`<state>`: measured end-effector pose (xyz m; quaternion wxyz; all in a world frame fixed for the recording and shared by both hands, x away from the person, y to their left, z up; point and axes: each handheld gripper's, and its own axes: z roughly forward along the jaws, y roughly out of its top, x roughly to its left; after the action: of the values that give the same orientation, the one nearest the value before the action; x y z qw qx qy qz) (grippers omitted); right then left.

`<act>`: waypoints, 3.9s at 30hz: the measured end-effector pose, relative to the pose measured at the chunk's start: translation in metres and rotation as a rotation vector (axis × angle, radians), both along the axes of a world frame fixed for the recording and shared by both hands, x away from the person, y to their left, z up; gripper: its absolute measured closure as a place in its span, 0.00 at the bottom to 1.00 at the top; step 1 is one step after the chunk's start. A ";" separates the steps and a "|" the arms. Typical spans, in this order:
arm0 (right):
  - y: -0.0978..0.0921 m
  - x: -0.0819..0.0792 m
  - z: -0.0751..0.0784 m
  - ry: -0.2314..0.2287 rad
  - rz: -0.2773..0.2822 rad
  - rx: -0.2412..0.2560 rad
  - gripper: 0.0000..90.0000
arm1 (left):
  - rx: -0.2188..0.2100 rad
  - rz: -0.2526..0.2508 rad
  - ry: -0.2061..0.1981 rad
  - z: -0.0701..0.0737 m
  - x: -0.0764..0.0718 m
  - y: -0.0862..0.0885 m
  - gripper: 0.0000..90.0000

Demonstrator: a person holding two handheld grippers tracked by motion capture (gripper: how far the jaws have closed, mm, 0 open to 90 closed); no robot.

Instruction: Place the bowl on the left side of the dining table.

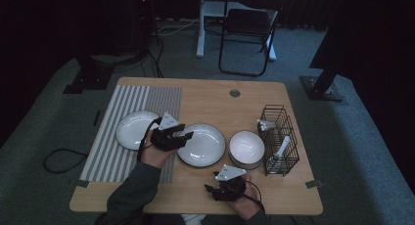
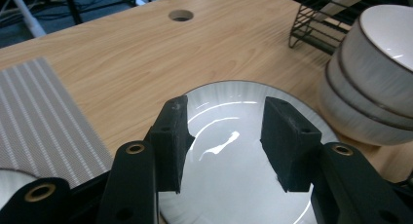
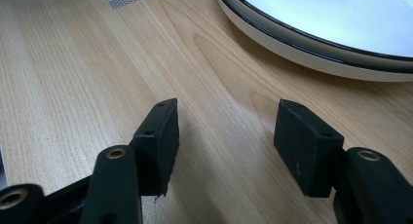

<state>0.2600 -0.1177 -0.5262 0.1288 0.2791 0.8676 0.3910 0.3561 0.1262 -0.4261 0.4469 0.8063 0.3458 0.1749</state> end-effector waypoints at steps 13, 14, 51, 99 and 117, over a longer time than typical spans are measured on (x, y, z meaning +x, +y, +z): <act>-0.001 -0.001 0.000 -0.001 -0.002 0.001 0.46 | 0.004 -0.041 0.002 0.002 0.006 -0.017 0.60; -0.001 -0.001 0.000 0.000 -0.003 0.001 0.46 | 0.005 -0.044 0.001 0.003 0.007 -0.019 0.60; -0.002 -0.002 0.000 -0.002 -0.002 0.001 0.46 | 0.030 -0.166 -0.016 0.027 0.020 -0.073 0.60; -0.002 -0.002 0.000 -0.001 -0.003 0.003 0.46 | 0.100 -0.283 0.043 0.014 0.022 -0.140 0.62; -0.002 -0.002 0.000 -0.003 -0.003 0.002 0.46 | 0.120 -0.277 0.139 -0.002 0.029 -0.151 0.70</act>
<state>0.2576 -0.1199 -0.5263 0.1302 0.2802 0.8665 0.3920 0.3854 -0.0253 -0.4280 0.3927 0.8817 0.2502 0.0757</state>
